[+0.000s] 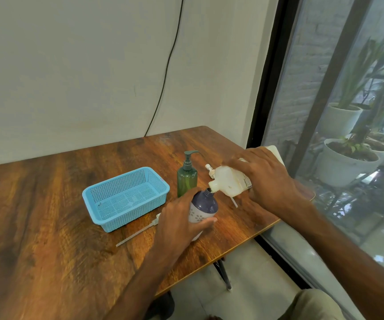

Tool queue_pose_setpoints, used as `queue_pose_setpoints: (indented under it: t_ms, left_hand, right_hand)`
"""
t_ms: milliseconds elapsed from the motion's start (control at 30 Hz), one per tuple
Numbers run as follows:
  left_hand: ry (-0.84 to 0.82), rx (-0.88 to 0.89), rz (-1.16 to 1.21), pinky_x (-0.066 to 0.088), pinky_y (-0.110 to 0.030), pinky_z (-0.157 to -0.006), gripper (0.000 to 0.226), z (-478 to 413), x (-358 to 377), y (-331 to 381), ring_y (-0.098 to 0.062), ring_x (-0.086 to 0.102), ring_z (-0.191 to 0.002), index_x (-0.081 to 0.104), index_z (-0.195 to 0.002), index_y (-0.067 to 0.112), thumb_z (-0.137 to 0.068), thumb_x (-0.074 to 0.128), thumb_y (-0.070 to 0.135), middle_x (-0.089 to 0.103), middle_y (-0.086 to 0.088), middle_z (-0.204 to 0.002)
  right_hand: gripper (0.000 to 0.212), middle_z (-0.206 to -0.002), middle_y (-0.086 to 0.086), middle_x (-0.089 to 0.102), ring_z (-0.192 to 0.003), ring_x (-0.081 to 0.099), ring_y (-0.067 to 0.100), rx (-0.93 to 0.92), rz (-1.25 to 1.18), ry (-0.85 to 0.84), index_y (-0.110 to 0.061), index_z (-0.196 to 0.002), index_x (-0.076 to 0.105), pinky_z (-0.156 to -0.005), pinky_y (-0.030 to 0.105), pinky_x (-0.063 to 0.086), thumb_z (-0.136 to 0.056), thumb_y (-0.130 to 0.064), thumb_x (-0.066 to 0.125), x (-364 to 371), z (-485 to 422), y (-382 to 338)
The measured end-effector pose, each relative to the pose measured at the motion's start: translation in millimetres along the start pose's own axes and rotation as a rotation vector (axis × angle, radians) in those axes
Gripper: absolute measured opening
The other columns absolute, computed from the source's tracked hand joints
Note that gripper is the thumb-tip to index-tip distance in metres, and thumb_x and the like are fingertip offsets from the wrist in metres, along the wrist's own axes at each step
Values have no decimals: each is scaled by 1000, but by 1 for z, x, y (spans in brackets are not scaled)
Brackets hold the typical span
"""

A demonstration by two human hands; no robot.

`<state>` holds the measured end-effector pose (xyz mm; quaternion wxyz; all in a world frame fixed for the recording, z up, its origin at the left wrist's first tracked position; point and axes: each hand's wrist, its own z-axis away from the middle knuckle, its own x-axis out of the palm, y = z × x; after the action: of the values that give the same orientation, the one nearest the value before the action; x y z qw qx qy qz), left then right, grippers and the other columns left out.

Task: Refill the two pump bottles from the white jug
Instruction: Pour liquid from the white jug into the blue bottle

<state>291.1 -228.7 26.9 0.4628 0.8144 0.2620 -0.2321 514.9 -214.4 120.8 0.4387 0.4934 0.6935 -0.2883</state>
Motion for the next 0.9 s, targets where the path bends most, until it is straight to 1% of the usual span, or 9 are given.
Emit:
queue_pose_setpoints:
  t_ms: [267, 367, 433, 500, 667, 800, 900]
  left_hand:
    - [-2, 3, -5, 52, -25, -98, 85, 0, -1, 2, -6, 62, -121, 55, -143, 29, -71, 84, 63, 66, 10, -136]
    - [-2, 0, -8, 48, -20, -97, 84, 0, -2, 2, -5, 60, -121, 55, -143, 29, -72, 85, 61, 66, 10, -137]
    - [-1, -5, -7, 51, -23, -99, 85, 0, -2, 3, -5, 60, -122, 54, -144, 29, -72, 85, 61, 66, 10, -138]
    - [-2, -7, -6, 52, -26, -100, 85, 0, -2, 4, -6, 60, -123, 54, -144, 29, -71, 85, 61, 65, 10, -138]
    - [-7, -10, 1, 50, -24, -99, 84, 0, -2, 4, -6, 61, -122, 55, -143, 29, -71, 86, 60, 66, 9, -138]
    - [-6, -5, -4, 49, -22, -98, 83, 0, -2, 4, -6, 61, -122, 57, -142, 28, -71, 86, 59, 67, 9, -137]
    - [0, -10, 2, 48, -22, -99, 83, 0, -2, 4, -6, 60, -123, 56, -143, 29, -72, 86, 59, 66, 10, -138]
  right_hand:
    - [76, -136, 0, 61, -131, 50, 27, -52, 67, 4, -36, -137, 56, -112, 49, 37, -70, -21, 89, -4, -3, 0]
    - [74, -130, 1, 64, -125, 54, 28, -84, 77, 34, -34, -133, 60, -108, 47, 40, -68, -20, 90, -5, -4, -2]
    - [70, -124, 1, 66, -120, 57, 28, -105, 74, 60, -34, -130, 62, -104, 46, 41, -66, -21, 90, -6, -5, -2]
    - [71, -123, 2, 67, -119, 58, 30, -112, 75, 66, -33, -128, 63, -104, 47, 41, -65, -21, 91, -8, -5, -3]
    - [70, -124, 4, 67, -120, 58, 31, -127, 85, 65, -30, -128, 64, -104, 49, 42, -64, -20, 93, -10, -6, -5]
    - [69, -125, 3, 67, -120, 58, 30, -129, 107, 58, -32, -129, 64, -103, 50, 42, -67, -22, 92, -11, -8, -7]
    - [67, -121, 3, 68, -116, 60, 31, -151, 139, 76, -31, -126, 66, -100, 49, 45, -65, -19, 93, -12, -10, -8]
